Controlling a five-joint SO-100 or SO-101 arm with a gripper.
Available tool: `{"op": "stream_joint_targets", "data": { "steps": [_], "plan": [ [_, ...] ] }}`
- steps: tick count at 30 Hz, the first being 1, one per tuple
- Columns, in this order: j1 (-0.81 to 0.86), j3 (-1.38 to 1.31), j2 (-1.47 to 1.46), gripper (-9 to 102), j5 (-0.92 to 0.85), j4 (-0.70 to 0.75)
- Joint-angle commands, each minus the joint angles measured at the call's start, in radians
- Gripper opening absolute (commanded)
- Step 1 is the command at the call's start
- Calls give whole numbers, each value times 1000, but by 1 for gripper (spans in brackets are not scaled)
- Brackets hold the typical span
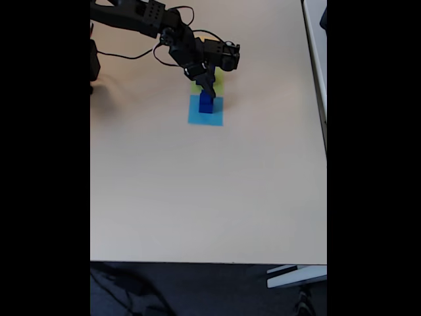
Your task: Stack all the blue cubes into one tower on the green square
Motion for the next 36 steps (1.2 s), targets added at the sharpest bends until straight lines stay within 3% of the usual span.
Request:
{"op": "stream_joint_targets", "data": {
  "steps": [1,36],
  "plan": [
    [5,5,87,23,-5,-32],
    [61,95,89,18,-91,-80]
  ]
}}
